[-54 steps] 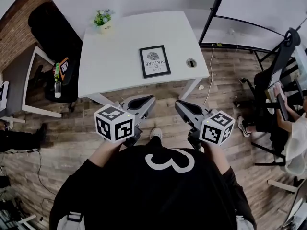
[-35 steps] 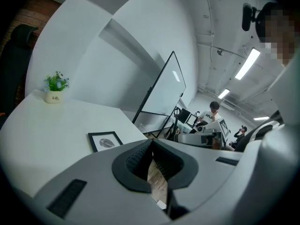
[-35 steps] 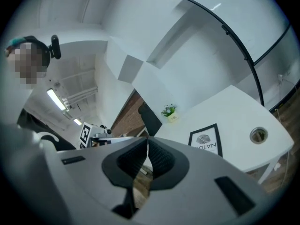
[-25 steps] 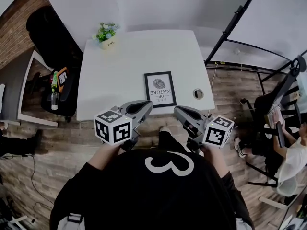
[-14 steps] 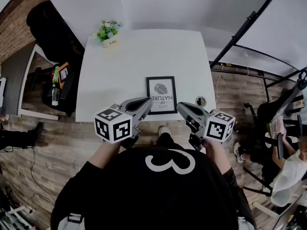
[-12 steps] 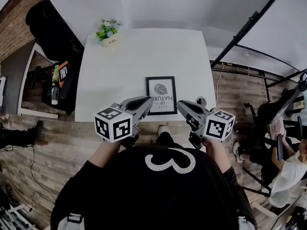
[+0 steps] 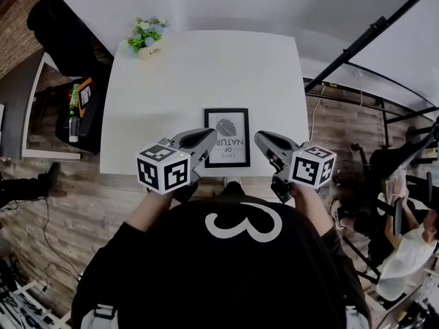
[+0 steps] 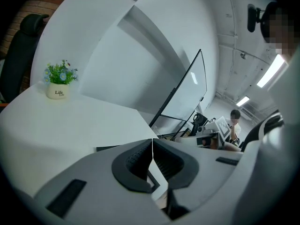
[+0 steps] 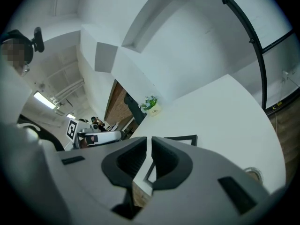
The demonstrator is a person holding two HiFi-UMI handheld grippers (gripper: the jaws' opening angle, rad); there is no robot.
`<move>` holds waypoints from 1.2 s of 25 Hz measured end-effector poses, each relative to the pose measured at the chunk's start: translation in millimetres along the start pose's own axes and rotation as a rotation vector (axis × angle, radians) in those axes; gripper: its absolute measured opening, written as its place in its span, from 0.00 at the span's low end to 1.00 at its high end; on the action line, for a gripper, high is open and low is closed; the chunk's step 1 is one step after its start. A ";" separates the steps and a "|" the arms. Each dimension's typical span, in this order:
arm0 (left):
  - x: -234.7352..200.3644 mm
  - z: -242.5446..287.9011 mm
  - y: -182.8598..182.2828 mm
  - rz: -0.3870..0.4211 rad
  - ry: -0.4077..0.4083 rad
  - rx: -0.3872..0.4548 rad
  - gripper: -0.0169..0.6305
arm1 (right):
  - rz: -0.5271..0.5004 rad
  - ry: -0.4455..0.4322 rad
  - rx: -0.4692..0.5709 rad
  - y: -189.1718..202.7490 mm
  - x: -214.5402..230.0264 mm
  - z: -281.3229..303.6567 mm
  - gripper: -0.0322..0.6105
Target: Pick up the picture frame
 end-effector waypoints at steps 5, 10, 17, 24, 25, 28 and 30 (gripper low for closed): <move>-19.8 12.0 -2.5 -0.009 -0.042 -0.024 0.05 | -0.002 0.041 -0.049 -1.6 24.4 16.8 0.09; -37.8 22.2 2.0 -0.030 -0.073 -0.049 0.06 | -0.002 0.078 -0.089 -2.9 44.9 30.1 0.10; -62.2 31.6 11.4 -0.064 -0.111 -0.074 0.11 | 0.011 0.089 -0.152 6.8 60.8 54.0 0.27; -83.5 41.6 29.9 -0.105 -0.154 -0.133 0.20 | 0.014 0.146 -0.226 25.9 81.5 70.6 0.28; -85.7 44.1 33.2 -0.107 -0.157 -0.145 0.21 | 0.014 0.150 -0.236 28.7 83.2 72.8 0.28; -92.1 51.1 41.9 -0.113 -0.167 -0.178 0.24 | 0.012 0.154 -0.272 38.0 86.5 78.6 0.28; -95.9 54.7 47.1 -0.121 -0.174 -0.197 0.24 | 0.013 0.165 -0.288 42.8 89.1 80.2 0.29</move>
Point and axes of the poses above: the fingertips, and each gripper's own axes: z forward along the fingers, x to its right, y out of its underside, the point moved 1 cm from there along -z, backward along the fingers, and after that the axes turned 11 degrees about -x, right-handed, at the moved point
